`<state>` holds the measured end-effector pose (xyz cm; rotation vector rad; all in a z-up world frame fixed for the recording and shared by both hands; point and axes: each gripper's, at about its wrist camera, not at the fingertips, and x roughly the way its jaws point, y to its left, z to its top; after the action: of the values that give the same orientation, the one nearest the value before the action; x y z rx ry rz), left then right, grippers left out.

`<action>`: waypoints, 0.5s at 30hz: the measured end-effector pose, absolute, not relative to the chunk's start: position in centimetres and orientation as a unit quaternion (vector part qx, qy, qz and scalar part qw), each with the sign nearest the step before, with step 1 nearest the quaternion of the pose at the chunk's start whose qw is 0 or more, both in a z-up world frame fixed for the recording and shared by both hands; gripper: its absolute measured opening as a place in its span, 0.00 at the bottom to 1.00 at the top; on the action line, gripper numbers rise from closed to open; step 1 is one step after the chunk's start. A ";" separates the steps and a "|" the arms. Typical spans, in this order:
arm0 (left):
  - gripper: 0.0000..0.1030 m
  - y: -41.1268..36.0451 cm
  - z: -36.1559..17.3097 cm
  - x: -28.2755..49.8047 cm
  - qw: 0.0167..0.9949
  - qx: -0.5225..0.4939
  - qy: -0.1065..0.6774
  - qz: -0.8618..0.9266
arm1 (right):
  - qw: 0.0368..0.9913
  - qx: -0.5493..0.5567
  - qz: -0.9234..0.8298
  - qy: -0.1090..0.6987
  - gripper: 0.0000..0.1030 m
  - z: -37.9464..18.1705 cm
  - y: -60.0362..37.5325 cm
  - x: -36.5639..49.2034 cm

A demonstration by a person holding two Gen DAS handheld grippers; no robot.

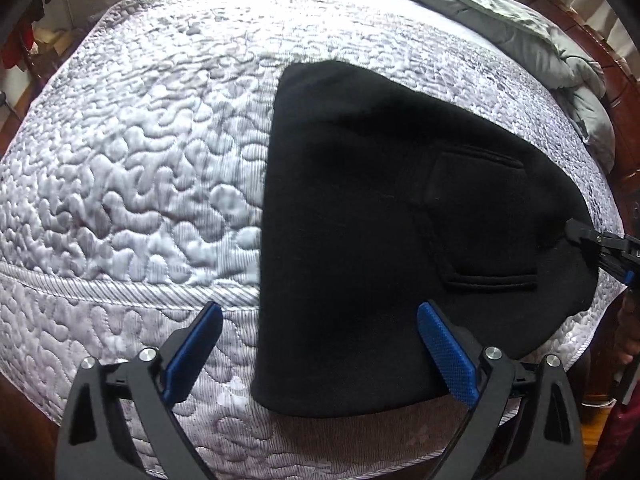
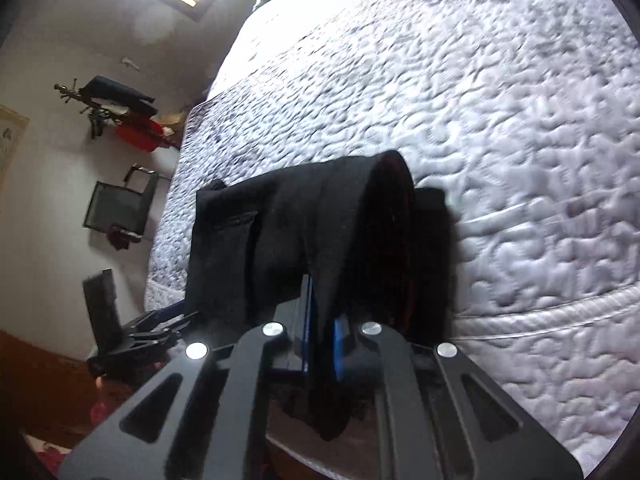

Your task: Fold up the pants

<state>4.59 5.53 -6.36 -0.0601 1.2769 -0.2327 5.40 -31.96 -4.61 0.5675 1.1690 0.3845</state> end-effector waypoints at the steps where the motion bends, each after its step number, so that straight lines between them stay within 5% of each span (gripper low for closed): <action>1: 0.95 5.5 -6.4 4.6 0.797 -0.027 0.594 -0.109 | 0.782 0.248 0.166 0.547 0.07 -4.7 -32.0 5.5; 8: 0.97 6.4 -8.5 6.1 0.776 -0.053 0.619 -0.109 | 0.763 0.222 0.154 0.588 0.12 -7.7 -31.1 6.0; 11: 0.96 7.2 -7.6 6.3 0.780 -0.051 0.614 -0.110 | 0.775 0.218 0.169 0.569 0.20 -5.8 -31.3 6.1; 13: 0.96 7.4 -6.8 6.6 0.787 -0.040 0.606 -0.106 | 0.786 0.211 0.164 0.557 0.42 -4.5 -31.5 6.5; 15: 0.96 7.1 -6.1 7.0 0.791 -0.038 0.599 -0.116 | 0.792 0.216 0.164 0.547 0.44 -3.7 -31.9 7.5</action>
<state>7.02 7.11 -6.05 -0.0823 1.2892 -0.2488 7.52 -31.85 -3.71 0.4648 1.1768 0.3522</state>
